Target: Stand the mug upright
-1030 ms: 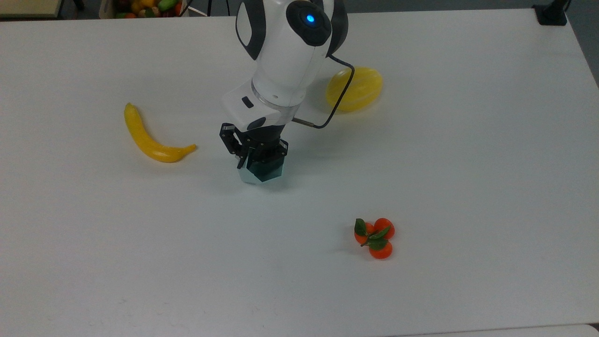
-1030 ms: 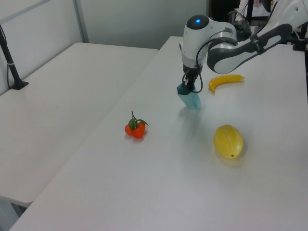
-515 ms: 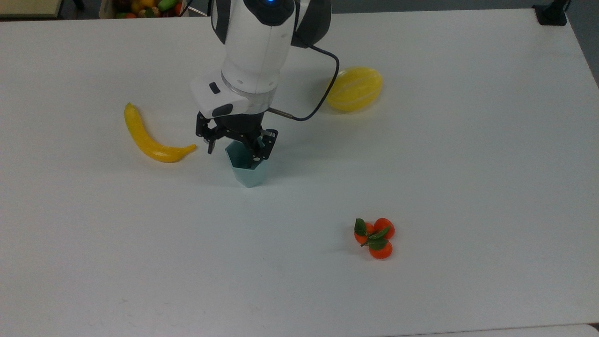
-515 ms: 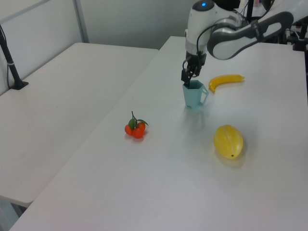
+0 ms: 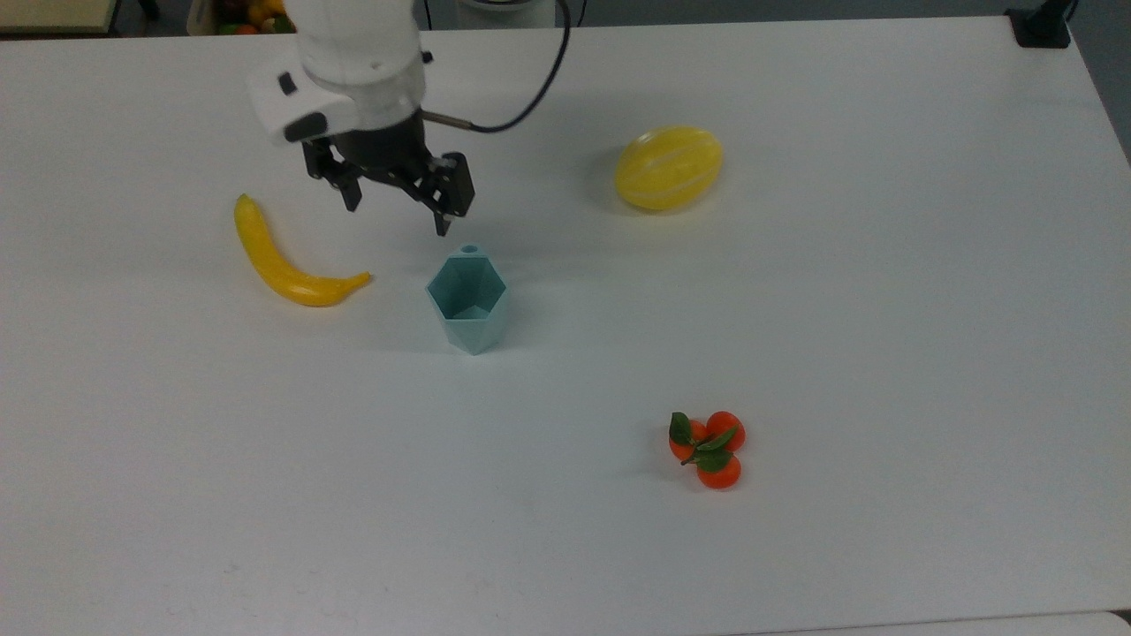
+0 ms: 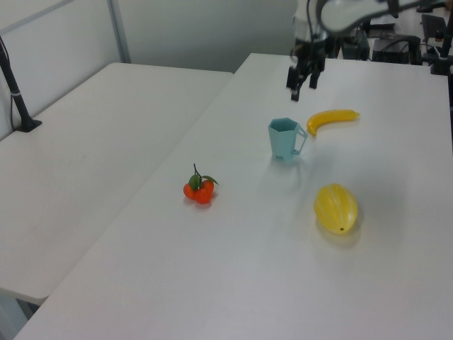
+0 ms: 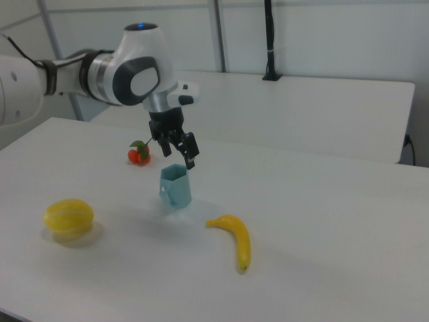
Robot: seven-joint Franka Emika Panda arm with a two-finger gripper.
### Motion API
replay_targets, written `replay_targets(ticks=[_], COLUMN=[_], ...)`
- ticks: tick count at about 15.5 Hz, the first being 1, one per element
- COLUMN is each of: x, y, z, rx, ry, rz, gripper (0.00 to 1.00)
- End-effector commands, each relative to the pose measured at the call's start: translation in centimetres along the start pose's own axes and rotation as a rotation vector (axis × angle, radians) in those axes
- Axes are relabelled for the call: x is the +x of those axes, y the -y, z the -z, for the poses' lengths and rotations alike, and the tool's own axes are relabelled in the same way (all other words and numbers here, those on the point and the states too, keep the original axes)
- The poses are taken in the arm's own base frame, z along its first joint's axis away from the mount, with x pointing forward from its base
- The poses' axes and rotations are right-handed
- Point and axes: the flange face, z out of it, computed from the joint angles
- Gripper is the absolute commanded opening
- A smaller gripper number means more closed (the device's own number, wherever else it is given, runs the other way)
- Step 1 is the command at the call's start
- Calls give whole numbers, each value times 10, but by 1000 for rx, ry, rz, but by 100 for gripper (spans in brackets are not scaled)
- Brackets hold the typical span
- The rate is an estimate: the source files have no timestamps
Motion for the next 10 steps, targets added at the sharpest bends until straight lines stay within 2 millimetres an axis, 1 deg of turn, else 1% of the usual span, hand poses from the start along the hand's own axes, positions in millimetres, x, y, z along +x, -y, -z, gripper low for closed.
replay_targets(ticks=[1, 2, 4, 5, 7, 10], x=[-16, -22, -37, -42, -44, -43], y=[-41, -49, -60, -65, -68, -70], z=[49, 57, 74, 78, 83, 84], rx=[82, 85, 90, 92, 86, 82], ry=[26, 46, 90, 114, 113, 105], rz=[-24, -9, 50, 73, 75, 71], gripper=[100, 100, 100, 100, 100, 100])
